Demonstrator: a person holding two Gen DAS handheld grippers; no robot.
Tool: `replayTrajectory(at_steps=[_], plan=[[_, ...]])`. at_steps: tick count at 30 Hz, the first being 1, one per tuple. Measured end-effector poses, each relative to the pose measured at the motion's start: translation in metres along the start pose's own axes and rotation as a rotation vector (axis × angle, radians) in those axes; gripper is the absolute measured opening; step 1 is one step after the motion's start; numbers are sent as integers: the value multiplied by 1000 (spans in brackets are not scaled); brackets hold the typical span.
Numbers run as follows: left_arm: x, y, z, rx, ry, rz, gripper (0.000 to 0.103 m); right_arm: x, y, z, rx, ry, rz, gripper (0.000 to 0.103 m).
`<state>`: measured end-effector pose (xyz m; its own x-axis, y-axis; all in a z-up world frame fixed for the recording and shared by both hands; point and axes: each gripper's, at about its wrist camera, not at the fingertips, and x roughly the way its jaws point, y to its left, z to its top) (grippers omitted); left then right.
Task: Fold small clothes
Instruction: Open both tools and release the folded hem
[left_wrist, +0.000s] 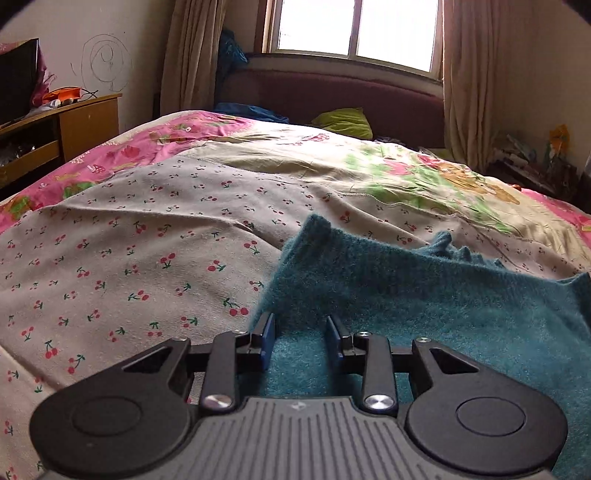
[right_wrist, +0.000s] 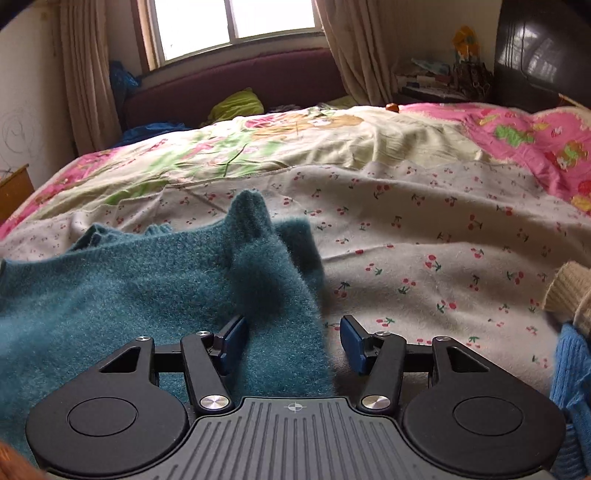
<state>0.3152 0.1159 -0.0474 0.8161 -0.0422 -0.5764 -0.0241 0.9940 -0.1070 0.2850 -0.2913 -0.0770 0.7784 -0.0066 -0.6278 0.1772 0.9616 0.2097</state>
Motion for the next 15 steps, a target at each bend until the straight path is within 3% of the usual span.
replayTrajectory(at_steps=[4, 9, 13, 15], plan=[[-2, -3, 6, -11, 16, 9, 44, -3, -13, 2, 130, 28, 39, 53], [-20, -6, 8, -4, -33, -16, 44, -33, -1, 16, 101, -72, 28, 51], [-18, -6, 2, -25, -23, -10, 44, -9, -3, 14, 78, -12, -68, 50], [-14, -6, -2, 0, -9, 6, 44, 4, -20, 5, 162, 27, -33, 50]])
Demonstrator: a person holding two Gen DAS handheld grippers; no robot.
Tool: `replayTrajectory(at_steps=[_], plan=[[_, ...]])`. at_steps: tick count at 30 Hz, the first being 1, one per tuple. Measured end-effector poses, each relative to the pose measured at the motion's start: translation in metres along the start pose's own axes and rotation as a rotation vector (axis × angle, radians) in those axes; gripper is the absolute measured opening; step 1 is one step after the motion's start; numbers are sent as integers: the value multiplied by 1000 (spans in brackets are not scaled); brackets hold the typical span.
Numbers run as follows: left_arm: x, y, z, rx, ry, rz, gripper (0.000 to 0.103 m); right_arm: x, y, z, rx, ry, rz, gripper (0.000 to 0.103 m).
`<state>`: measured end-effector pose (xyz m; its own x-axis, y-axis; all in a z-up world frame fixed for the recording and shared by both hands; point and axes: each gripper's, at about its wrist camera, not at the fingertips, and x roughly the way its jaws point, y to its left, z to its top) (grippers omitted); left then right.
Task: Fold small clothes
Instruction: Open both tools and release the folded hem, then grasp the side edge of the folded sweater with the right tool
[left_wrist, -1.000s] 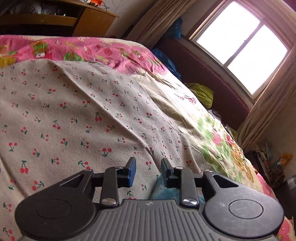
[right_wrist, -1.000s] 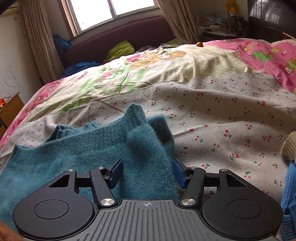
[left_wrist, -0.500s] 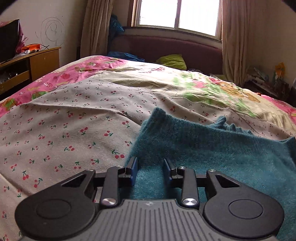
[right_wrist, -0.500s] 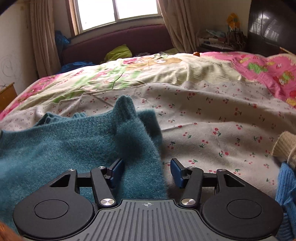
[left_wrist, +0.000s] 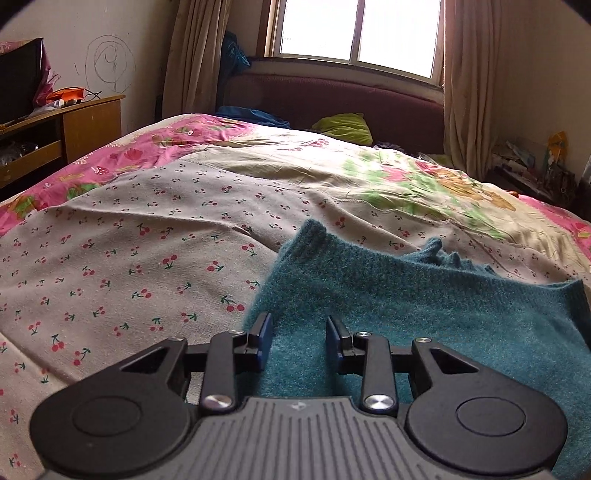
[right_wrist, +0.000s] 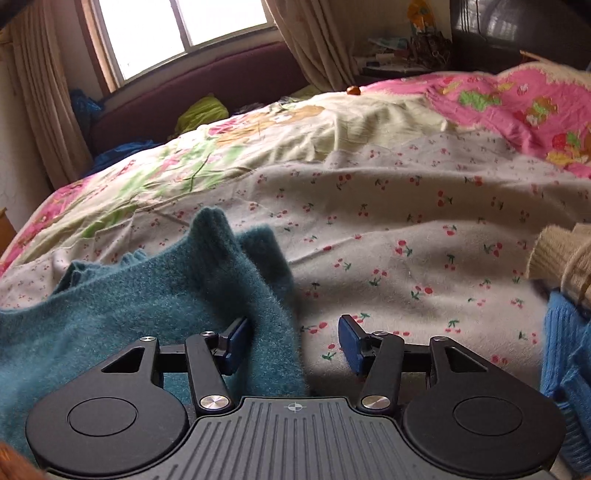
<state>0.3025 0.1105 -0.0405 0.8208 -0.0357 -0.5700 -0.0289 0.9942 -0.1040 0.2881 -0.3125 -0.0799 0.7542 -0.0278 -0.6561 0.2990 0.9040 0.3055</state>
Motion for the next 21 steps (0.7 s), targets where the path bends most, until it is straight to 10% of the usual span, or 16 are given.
replayTrajectory(at_steps=[13, 21], plan=[[-49, -23, -4, 52, -86, -56, 46, -107, -37, -42, 216, -7, 161, 56], [-48, -68, -16, 90, -39, -185, 46, -74, -78, -57, 440, 102, 286, 60]])
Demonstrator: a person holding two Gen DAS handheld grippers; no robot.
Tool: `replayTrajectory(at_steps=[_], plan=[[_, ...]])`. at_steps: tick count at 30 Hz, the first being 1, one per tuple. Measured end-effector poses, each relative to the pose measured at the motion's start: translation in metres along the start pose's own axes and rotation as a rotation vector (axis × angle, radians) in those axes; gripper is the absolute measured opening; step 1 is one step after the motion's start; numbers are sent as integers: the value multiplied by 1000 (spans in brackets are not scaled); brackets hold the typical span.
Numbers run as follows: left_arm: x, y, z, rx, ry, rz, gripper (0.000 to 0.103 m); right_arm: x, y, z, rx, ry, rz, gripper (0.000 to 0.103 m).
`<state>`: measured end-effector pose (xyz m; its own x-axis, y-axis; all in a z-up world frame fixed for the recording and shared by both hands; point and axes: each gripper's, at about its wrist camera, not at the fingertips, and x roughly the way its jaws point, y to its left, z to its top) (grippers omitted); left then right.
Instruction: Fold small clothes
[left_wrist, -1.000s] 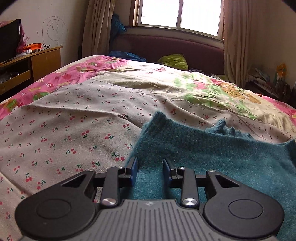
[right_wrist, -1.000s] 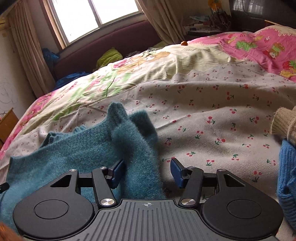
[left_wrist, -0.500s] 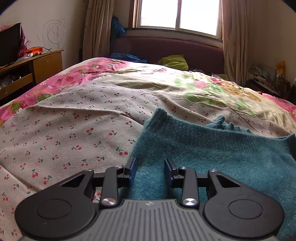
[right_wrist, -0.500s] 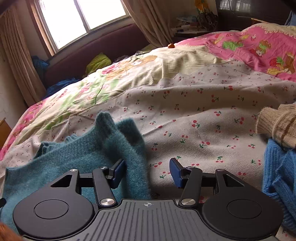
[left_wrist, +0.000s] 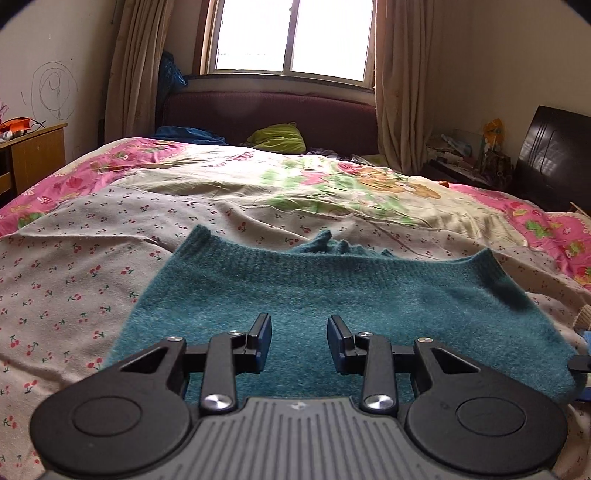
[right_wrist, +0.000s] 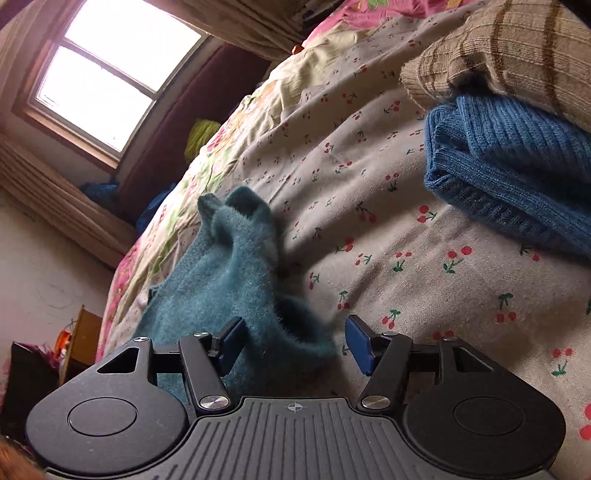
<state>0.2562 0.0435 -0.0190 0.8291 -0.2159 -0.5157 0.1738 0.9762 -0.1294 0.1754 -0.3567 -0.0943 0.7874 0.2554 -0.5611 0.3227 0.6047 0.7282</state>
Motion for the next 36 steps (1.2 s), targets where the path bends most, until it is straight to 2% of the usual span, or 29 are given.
replayTrajectory(at_steps=[8, 16, 19, 22, 23, 25, 27, 30, 34, 36], plan=[[20, -25, 2, 0, 28, -68, 46, 42, -10, 31, 9, 129, 128, 63], [44, -57, 0, 61, 42, -78, 46, 94, 7, 47, 5, 213, 235, 63], [52, -66, -4, 104, 36, -53, 46, 102, 15, 45, 5, 211, 245, 60], [52, -68, -6, 100, 17, -30, 46, 93, 16, 39, -13, 199, 242, 44], [50, -69, -6, 102, -1, -8, 46, 90, 13, 39, 7, 199, 259, 38], [47, -70, -8, 119, -42, 52, 46, 87, 8, 40, 35, 190, 272, 33], [46, -66, -10, 117, -66, 86, 46, 89, 5, 39, 46, 183, 279, 32], [56, -64, -18, 144, -47, 104, 46, 92, 2, 39, 49, 188, 280, 32], [59, -67, -7, 194, -86, 91, 45, 94, 0, 41, 43, 199, 286, 34], [67, -68, -5, 206, -69, 84, 45, 94, 2, 40, 40, 191, 276, 35]])
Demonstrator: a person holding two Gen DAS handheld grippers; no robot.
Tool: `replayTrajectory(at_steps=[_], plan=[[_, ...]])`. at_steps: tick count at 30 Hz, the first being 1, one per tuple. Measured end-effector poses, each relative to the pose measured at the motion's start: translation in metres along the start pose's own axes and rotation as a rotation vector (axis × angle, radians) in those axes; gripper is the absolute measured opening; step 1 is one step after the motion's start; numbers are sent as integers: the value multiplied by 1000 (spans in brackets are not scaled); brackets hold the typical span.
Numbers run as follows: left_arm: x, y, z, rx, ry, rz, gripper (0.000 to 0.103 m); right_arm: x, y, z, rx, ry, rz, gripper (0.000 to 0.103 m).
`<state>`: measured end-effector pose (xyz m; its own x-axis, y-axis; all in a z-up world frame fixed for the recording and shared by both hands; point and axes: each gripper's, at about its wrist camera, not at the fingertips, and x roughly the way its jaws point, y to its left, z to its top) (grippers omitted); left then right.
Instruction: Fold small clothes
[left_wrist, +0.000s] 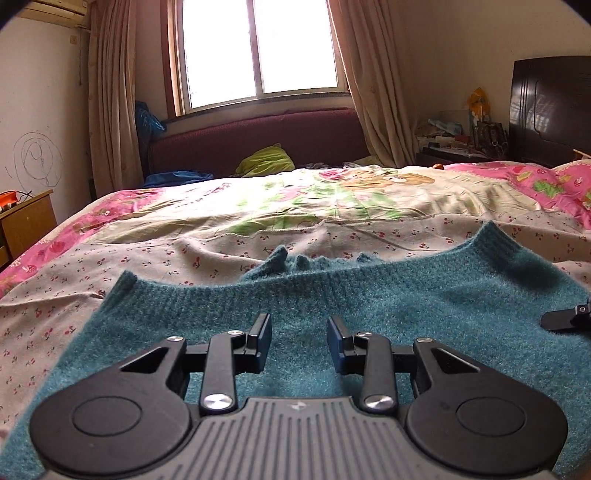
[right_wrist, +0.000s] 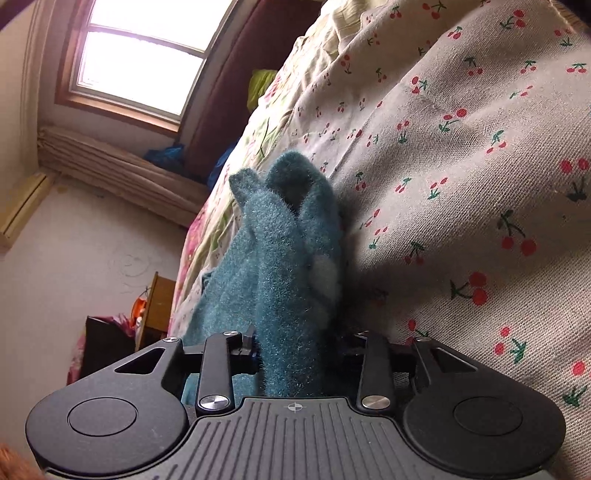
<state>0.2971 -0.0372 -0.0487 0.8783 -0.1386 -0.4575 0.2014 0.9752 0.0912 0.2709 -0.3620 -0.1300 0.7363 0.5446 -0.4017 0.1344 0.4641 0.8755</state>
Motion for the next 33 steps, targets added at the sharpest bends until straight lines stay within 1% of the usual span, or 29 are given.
replayTrajectory(at_steps=[2, 5, 8, 10, 13, 16, 18, 20, 21, 23, 27, 29, 31, 33], plan=[[7, -5, -7, 31, 29, 9, 45, 0, 6, -3, 3, -12, -17, 33], [5, -15, -21, 68, 3, 33, 42, -7, 15, -5, 48, -23, 7, 28], [3, -21, -28, 104, -21, 51, 39, -16, 32, -6, 80, -44, 46, 27], [3, -24, -31, 116, -31, 58, 38, -20, 52, -7, 69, -56, 62, 27], [2, -25, -35, 117, -44, 57, 37, -19, 94, -13, 24, -58, 65, 27], [1, -18, -34, 80, -39, 28, 37, -10, 139, -23, -55, -53, 30, 27], [-4, -5, -28, 33, -16, -24, 37, -2, 164, -30, -103, -54, -3, 27], [-19, 17, -22, -27, 12, -76, 39, 7, 186, -35, -134, -57, -35, 27], [-30, 29, -21, -46, 8, -78, 39, 11, 195, -38, -148, -58, -51, 27], [-50, 54, -25, -55, -5, -42, 39, 24, 213, -47, -179, -57, -94, 27], [-62, 96, -44, -114, 53, -22, 39, 56, 238, -72, -219, -44, -169, 27], [-67, 112, -51, -165, 66, -61, 38, 77, 253, -90, -268, -39, -217, 27], [-76, 117, -53, -198, 61, -82, 38, 98, 265, -106, -315, -31, -264, 27], [-84, 125, -54, -230, 61, -103, 38, 118, 273, -123, -334, -11, -299, 27]])
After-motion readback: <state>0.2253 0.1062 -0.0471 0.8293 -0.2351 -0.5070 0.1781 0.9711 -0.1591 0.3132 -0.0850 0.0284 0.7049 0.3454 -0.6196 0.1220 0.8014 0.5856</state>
